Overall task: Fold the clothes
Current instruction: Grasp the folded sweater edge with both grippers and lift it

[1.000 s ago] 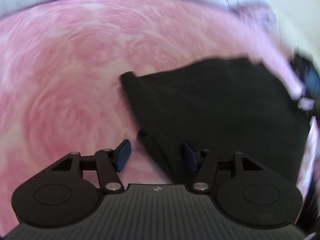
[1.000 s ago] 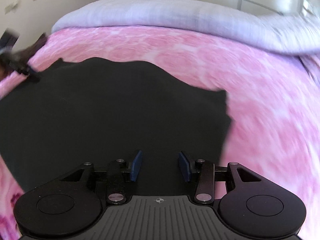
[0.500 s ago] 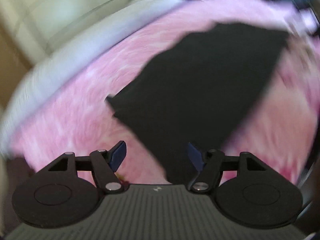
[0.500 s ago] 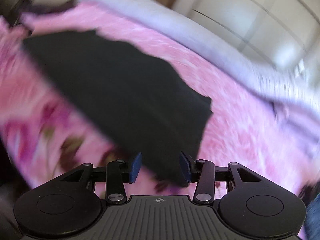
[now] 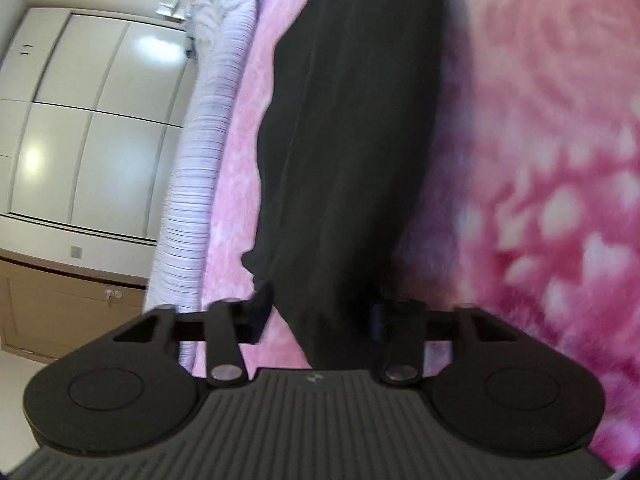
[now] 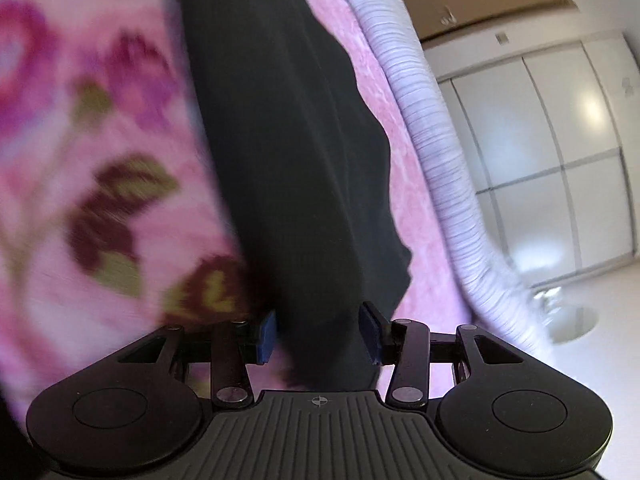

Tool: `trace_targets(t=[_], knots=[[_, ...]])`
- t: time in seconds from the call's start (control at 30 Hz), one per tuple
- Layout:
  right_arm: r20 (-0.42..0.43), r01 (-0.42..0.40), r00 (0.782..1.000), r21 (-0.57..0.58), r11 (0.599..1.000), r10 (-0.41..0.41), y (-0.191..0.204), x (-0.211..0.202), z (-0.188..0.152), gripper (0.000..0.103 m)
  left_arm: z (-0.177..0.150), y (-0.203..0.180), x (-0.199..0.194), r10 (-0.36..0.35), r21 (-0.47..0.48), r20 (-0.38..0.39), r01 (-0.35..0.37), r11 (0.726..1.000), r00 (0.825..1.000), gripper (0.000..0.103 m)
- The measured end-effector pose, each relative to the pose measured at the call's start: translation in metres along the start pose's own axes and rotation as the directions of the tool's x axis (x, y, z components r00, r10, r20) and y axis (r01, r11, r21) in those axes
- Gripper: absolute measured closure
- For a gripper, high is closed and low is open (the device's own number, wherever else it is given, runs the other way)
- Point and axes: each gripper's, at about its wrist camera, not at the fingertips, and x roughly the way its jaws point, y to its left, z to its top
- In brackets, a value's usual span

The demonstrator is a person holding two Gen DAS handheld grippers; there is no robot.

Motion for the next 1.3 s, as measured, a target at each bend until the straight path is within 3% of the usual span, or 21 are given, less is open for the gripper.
trace_targets(t=[0.03,0.1,0.23,0.3,0.5,0.6,0.7,0.8,0.9,0.97,1.03,1.17,1.3], knots=[[-0.005,0.008,1.0,-0.02,1.0,-0.008,0.001,0.006,0.0,0.076,0.001,0.0,0.004,-0.016,0.001,-0.006,0.016,1.0,1.0,0.087],[-0.034,0.018,0.999,-0.064,0.998,-0.02,0.0,0.013,-0.011,0.097,0.002,-0.002,0.005,-0.028,0.016,-0.013,0.029,0.999,1.0,0.09],[-0.004,0.04,0.999,-0.062,0.997,-0.04,-0.018,-0.007,-0.034,0.1,0.005,0.007,-0.013,-0.057,-0.011,-0.015,0.056,0.998,0.998,0.095],[0.009,0.051,0.999,-0.06,0.997,-0.05,-0.026,-0.018,-0.045,0.1,0.016,0.009,-0.039,-0.101,-0.043,0.026,0.102,0.994,0.995,0.095],[-0.114,0.035,0.993,-0.02,0.999,-0.037,-0.029,-0.046,-0.113,0.1,0.059,-0.025,-0.11,-0.202,-0.019,0.158,0.207,0.978,0.967,0.095],[-0.163,0.007,0.987,0.008,1.0,-0.006,-0.015,-0.049,-0.137,0.1,0.069,-0.049,-0.113,-0.192,0.001,0.143,0.194,0.981,0.971,0.094],[-0.187,0.041,0.982,0.022,0.999,-0.036,-0.009,-0.056,-0.148,0.1,0.06,-0.053,-0.119,-0.19,-0.039,0.13,0.196,0.98,0.973,0.091],[-0.275,0.066,0.96,0.075,0.995,-0.043,-0.013,-0.062,-0.147,0.096,0.042,-0.044,-0.131,-0.211,-0.115,0.132,0.226,0.967,0.969,0.087],[-0.247,0.067,0.969,0.201,0.977,-0.016,-0.017,-0.08,-0.12,0.09,0.025,-0.038,-0.139,-0.23,-0.178,0.128,0.25,0.952,0.965,0.087],[-0.226,0.065,0.974,0.283,0.957,0.0,-0.02,-0.092,-0.103,0.074,0.011,-0.039,-0.148,-0.217,-0.203,0.12,0.238,0.95,0.969,0.087],[-0.203,0.062,0.979,0.362,0.93,0.014,-0.023,-0.104,-0.085,0.043,-0.001,-0.041,-0.16,-0.196,-0.215,0.106,0.215,0.953,0.975,0.082],[-0.156,0.05,0.987,0.514,0.856,0.036,-0.029,-0.128,-0.05,0.036,-0.01,-0.03,-0.166,-0.168,-0.239,0.089,0.184,0.953,0.982,0.067],[-0.097,0.014,0.993,0.651,0.759,0.065,-0.037,-0.142,-0.013,0.035,-0.007,-0.017,-0.176,-0.122,-0.276,0.094,0.144,0.95,0.988,0.058]])
